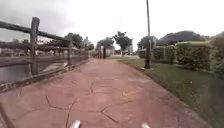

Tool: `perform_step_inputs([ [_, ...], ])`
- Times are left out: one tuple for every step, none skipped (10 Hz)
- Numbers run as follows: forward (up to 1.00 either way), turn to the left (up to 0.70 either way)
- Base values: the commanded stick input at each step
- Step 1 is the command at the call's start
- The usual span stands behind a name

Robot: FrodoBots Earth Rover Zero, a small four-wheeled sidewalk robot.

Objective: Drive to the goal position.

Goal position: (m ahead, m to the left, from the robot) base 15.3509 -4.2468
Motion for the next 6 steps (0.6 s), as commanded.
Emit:
perform_step_inputs([
  [0.7, 0.0],
  [0.7, 0.0],
  [0.7, 0.0],
  [0.7, 0.0],
  [0.7, 0.0],
  [0.7, 0.0],
])
